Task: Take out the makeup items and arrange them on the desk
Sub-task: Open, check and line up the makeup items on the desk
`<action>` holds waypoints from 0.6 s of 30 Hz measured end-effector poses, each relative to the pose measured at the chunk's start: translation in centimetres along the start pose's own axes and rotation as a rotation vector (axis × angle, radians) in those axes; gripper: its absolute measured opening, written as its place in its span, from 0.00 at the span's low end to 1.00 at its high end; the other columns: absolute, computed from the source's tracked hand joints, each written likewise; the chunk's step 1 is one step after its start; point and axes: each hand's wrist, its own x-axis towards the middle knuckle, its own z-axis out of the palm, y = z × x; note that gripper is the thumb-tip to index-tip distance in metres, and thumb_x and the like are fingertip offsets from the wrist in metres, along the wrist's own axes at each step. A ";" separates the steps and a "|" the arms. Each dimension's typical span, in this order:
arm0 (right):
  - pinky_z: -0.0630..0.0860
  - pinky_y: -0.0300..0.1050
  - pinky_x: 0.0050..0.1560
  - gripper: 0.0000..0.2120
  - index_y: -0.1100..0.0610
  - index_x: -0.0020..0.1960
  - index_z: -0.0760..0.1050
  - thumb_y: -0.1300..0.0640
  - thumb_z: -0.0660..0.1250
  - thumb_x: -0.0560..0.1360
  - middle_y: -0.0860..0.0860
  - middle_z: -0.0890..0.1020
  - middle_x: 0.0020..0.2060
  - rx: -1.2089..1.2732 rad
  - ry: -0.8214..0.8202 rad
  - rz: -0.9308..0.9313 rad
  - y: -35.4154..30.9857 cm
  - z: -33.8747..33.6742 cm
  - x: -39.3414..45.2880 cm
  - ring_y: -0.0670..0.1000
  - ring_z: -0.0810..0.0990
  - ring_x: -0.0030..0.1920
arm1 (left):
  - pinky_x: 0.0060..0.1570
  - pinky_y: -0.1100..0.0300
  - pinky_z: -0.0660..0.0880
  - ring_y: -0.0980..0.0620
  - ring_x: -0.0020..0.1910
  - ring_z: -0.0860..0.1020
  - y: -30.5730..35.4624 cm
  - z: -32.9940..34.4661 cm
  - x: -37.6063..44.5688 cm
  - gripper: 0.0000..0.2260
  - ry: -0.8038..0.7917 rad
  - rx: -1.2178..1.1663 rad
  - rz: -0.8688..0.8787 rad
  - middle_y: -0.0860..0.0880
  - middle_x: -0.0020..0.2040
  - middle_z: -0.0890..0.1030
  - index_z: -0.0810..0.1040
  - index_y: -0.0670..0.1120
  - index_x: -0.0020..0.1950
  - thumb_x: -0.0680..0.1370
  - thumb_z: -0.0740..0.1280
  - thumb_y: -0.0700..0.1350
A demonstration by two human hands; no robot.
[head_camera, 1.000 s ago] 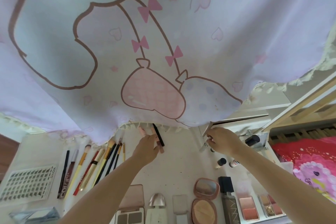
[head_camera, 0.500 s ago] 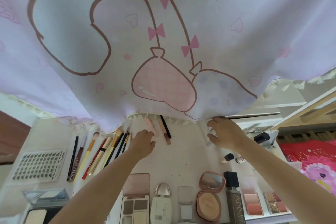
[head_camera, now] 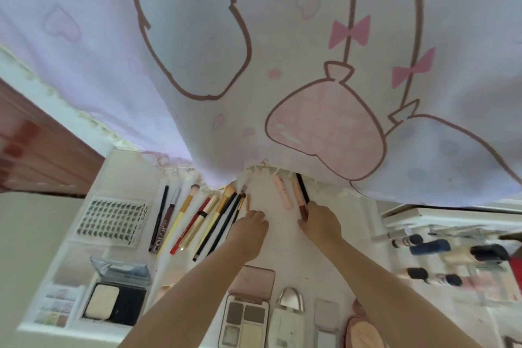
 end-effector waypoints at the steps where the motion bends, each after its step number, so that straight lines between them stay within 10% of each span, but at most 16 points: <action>1: 0.69 0.42 0.42 0.14 0.62 0.58 0.69 0.55 0.60 0.77 0.57 0.78 0.54 0.028 0.008 0.029 -0.2 0.1 0.0 0.56 0.78 0.53 | 0.67 0.52 0.66 0.45 0.73 0.56 -0.1 0.1 -0.1 0.20 0.007 0.011 0.009 0.44 0.73 0.57 0.62 0.40 0.70 0.78 0.59 0.38; 11: 0.60 0.35 0.26 0.16 0.54 0.30 0.62 0.58 0.60 0.76 0.48 0.68 0.28 0.278 0.027 0.116 1.1 -0.5 -1.8 0.46 0.68 0.29 | 0.70 0.54 0.62 0.46 0.74 0.54 -0.2 0.3 -0.4 0.22 0.008 0.054 0.036 0.44 0.75 0.55 0.60 0.41 0.72 0.79 0.59 0.39; 18: 0.66 0.33 0.28 0.08 0.61 0.41 0.73 0.63 0.58 0.76 0.51 0.74 0.30 0.472 0.220 -0.033 2.8 -4.7 -5.2 0.55 0.75 0.34 | 0.70 0.55 0.60 0.47 0.75 0.53 1.8 -3.6 -1.4 0.26 0.231 -0.075 0.002 0.46 0.76 0.53 0.49 0.45 0.76 0.81 0.55 0.49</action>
